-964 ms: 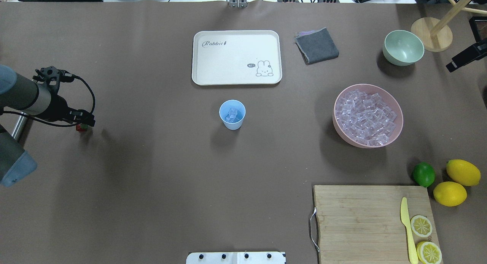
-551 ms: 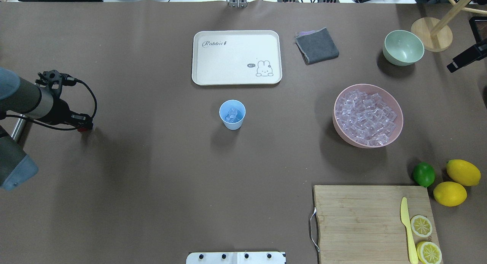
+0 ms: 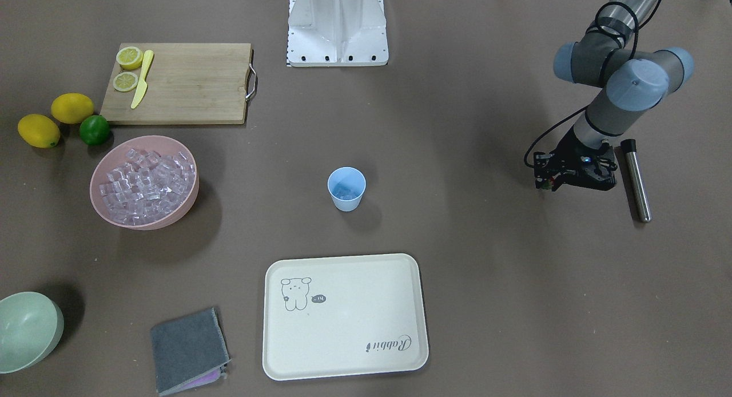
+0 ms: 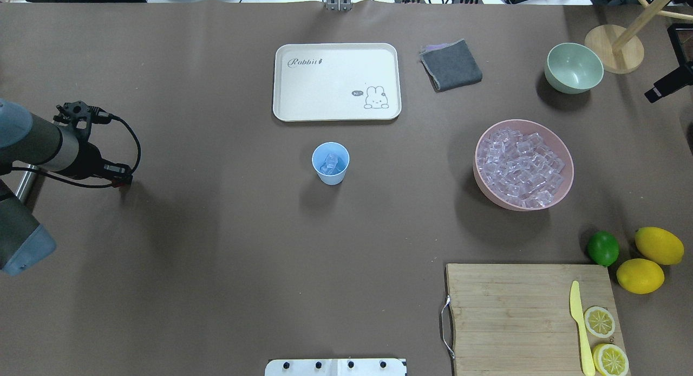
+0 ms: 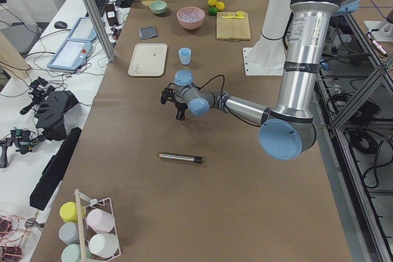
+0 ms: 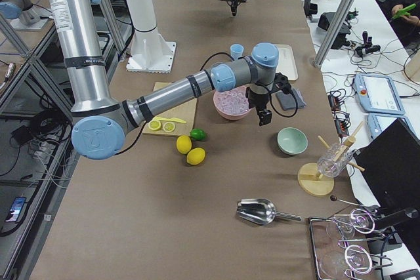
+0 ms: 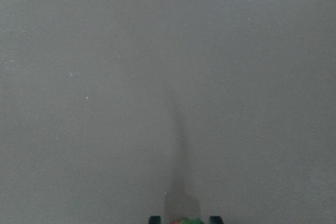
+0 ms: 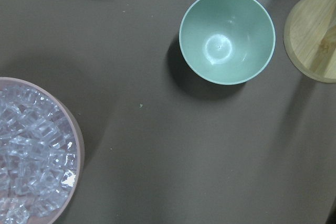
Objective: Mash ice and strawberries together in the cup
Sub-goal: 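Carry the strawberry with the left gripper over the light-blue cup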
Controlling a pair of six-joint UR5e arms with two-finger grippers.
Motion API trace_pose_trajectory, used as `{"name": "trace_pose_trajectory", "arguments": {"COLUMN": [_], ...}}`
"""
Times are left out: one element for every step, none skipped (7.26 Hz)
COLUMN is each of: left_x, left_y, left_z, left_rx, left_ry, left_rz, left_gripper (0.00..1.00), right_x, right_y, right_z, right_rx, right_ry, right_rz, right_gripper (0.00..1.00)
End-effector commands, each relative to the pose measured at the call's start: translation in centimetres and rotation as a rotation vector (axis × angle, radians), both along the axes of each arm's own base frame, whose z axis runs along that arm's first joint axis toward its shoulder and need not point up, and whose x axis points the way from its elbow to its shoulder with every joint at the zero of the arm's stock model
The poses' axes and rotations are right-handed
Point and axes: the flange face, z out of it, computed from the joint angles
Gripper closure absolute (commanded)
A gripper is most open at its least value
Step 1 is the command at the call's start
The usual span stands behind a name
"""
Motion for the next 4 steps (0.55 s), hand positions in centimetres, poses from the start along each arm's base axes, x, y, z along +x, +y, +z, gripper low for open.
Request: {"name": "trace_pose_trajectory", "arguments": {"left_x": [2.8, 4.3, 6.2, 7.7], "left_y": [-2.8, -3.2, -2.8, -3.0], "left_z": [-13.5, -18.8, -22.4, -25.5], "left_rx": [-0.021, -0.029, -0.036, -0.048], "left_ry": [-0.016, -0.002, 0.037, 0.070], "left_rz": [0.003, 0.001, 0.002, -0.016], "left_gripper": [0.71, 0.71, 0.71, 0.71], "right_x": [0.0, 0.0, 0.0, 0.1], "right_y": [0.0, 0.0, 0.1, 0.1], "right_z": [0.0, -0.1, 0.1, 0.1], "right_rx": [0.001, 0.003, 0.000, 0.000], "right_ry": [0.000, 0.000, 0.000, 0.000], "right_rz": [0.001, 0.001, 0.001, 0.002], "right_gripper": [0.06, 0.06, 0.05, 0.05]}}
